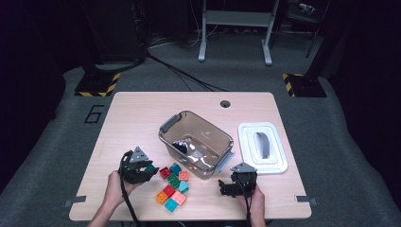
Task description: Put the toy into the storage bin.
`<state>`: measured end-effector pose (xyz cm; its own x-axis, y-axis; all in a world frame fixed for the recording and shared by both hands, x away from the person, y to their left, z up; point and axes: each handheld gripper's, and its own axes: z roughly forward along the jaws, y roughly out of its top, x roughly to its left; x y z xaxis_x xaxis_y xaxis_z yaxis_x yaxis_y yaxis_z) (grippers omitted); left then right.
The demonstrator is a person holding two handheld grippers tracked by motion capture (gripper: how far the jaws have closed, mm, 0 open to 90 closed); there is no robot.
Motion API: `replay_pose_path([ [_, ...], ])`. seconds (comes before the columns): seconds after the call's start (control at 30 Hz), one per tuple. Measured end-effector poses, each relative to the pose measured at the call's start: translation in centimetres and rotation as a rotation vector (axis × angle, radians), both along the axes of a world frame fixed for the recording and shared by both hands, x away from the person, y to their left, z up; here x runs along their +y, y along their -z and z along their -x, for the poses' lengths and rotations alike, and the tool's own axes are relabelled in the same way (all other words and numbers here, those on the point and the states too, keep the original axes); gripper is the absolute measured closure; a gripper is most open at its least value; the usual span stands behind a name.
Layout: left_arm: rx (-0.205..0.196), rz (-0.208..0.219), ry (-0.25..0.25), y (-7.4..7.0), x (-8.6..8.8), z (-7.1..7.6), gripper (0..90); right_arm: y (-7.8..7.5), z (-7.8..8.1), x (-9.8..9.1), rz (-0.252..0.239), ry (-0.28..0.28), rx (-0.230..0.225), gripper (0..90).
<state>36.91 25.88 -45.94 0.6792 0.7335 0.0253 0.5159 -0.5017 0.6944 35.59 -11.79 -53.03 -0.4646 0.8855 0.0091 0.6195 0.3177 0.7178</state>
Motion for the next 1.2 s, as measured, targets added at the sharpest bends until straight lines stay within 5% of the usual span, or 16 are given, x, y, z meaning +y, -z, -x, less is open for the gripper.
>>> replay_pose_path([
  [0.73, -0.068, 0.022, -0.009, -5.6, 0.6, -1.4, 58.8, 0.0, -0.4, 0.0, 0.003, -0.005, 0.001, 0.0],
  [1.2, -0.125, 0.036, -0.027, -9.7, 0.0, -3.6, 58.8, 0.0, -0.4, 0.0, 0.003, -0.007, 0.001, 0.0],
])
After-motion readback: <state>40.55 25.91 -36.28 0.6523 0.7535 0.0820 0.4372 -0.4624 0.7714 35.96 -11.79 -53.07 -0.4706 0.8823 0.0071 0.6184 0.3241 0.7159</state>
